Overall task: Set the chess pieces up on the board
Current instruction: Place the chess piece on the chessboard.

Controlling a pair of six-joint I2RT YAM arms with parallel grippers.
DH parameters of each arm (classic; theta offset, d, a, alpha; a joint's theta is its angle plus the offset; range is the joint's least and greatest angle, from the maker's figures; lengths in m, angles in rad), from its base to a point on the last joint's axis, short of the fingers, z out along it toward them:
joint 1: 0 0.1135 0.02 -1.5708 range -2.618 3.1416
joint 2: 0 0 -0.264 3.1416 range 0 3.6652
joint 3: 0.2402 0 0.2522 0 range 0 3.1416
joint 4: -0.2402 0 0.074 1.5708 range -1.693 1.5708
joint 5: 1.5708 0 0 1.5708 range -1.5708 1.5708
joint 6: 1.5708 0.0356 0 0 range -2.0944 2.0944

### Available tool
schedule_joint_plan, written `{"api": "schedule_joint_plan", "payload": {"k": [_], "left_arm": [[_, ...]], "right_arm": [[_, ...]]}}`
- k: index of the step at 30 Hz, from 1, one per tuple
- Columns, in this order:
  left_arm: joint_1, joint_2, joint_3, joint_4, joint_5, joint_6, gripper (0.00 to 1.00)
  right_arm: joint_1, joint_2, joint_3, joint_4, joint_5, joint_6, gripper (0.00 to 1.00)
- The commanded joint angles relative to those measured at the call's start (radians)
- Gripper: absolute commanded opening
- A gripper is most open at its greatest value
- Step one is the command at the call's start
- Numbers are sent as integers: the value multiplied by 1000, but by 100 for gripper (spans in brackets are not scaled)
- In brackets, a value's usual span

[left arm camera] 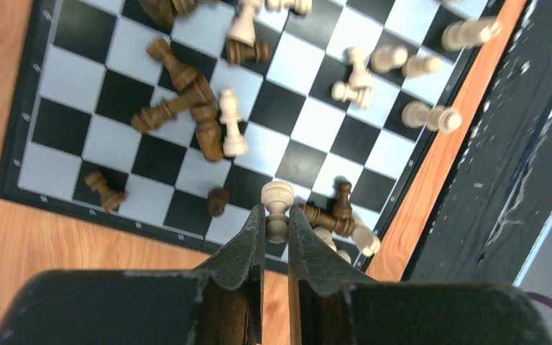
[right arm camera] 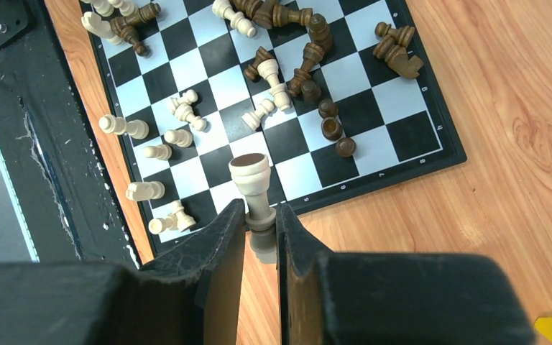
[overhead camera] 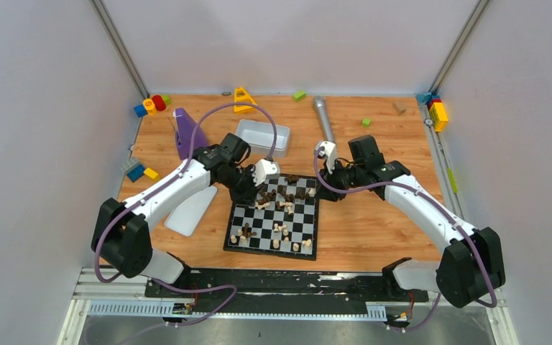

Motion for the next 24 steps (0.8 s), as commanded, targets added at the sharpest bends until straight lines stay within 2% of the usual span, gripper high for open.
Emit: {"api": "schedule_joint_plan", "payload": {"k": [1, 11, 24], "left_arm": [[-73, -30, -18, -73, -240, -3, 0], [-240, 55, -18, -70, -359, -84, 1], [-316, 170, 40, -80, -366, -87, 6]], "right_arm": [[-3, -36, -33, 26, 11, 4, 0], [-3, -33, -44, 34, 20, 4, 0], [-4, -30, -52, 34, 33, -6, 0]]}}
